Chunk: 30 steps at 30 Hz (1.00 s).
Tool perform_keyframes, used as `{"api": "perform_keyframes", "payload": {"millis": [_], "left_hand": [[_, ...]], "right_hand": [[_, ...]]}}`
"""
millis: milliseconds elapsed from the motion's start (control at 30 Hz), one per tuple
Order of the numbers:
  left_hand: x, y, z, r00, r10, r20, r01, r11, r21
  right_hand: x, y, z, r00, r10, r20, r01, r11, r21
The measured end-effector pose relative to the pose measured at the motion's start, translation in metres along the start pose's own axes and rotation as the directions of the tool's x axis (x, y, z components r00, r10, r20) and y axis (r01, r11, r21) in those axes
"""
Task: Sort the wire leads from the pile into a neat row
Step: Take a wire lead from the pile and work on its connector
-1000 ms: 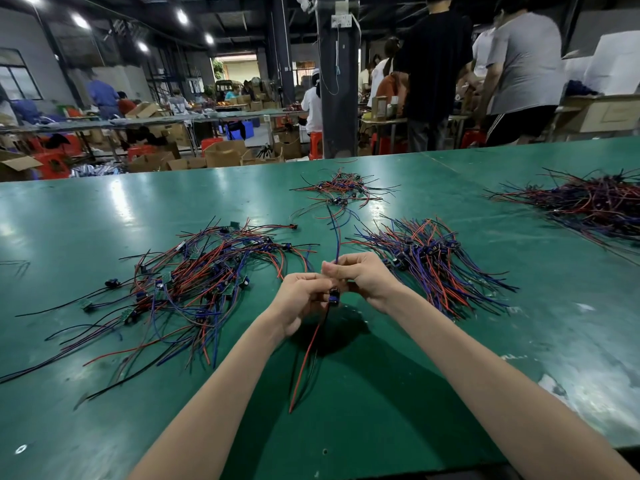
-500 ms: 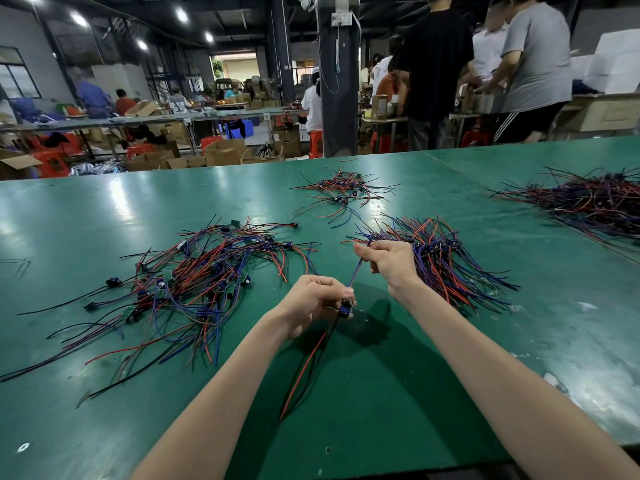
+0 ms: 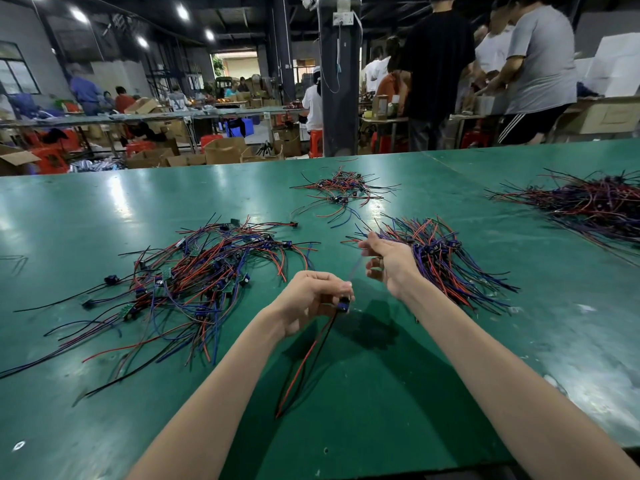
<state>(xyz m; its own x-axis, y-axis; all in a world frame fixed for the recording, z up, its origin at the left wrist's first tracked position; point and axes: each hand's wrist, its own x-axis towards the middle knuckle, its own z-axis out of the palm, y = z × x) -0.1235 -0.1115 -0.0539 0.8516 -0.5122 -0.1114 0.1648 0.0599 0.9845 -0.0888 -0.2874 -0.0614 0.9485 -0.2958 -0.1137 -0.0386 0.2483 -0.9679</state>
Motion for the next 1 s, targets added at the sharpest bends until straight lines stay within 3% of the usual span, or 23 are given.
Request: {"api": "perform_keyframes", "payload": {"millis": [100,200,267,333,467,600,667,733,867,1000], "left_hand": [[0.008,0.003,-0.008,0.975,0.009,-0.221,-0.034,0.994,-0.107],[0.014,0.003,-0.022,0.914,-0.018,-0.406,-0.078,0.973,-0.218],[0.014,0.002,-0.026,0.906,-0.054,-0.419,-0.084,0.949,-0.304],[0.015,0.001,-0.025,0.909,-0.057,-0.414,-0.091,0.940,-0.330],[0.019,-0.003,-0.022,0.864,0.001,-0.503,-0.110,0.976,-0.187],[0.022,-0.013,-0.029,0.791,0.201,-0.578,-0.102,0.975,0.199],[0.022,-0.019,-0.036,0.746,0.345,-0.569,-0.001,0.856,0.518],[0.023,-0.025,-0.044,0.769,0.403,-0.497,0.161,0.630,0.760],[0.025,-0.032,-0.047,0.841,0.345,-0.417,0.298,0.346,0.889],[0.026,-0.035,-0.046,0.863,0.323,-0.388,0.308,0.271,0.912]], "right_hand": [[-0.013,-0.001,0.011,0.971,0.146,0.190,-0.123,0.984,-0.127],[-0.030,0.006,0.029,0.891,0.152,0.427,-0.010,0.949,-0.316],[-0.041,0.013,0.041,0.845,0.082,0.529,0.099,0.947,-0.306],[-0.047,0.016,0.046,0.846,0.008,0.533,0.161,0.949,-0.270],[-0.046,0.001,0.041,0.921,-0.019,0.388,0.126,0.960,-0.252],[-0.026,-0.029,0.012,0.981,-0.137,0.137,0.162,0.969,-0.188],[-0.012,-0.041,-0.009,0.975,-0.222,-0.004,0.214,0.944,-0.249],[0.003,-0.045,-0.033,0.947,-0.297,-0.126,0.223,0.885,-0.408],[0.020,-0.038,-0.067,0.893,-0.348,-0.286,0.001,0.637,-0.771],[0.020,-0.031,-0.079,0.906,-0.278,-0.320,-0.150,0.496,-0.855]]}}
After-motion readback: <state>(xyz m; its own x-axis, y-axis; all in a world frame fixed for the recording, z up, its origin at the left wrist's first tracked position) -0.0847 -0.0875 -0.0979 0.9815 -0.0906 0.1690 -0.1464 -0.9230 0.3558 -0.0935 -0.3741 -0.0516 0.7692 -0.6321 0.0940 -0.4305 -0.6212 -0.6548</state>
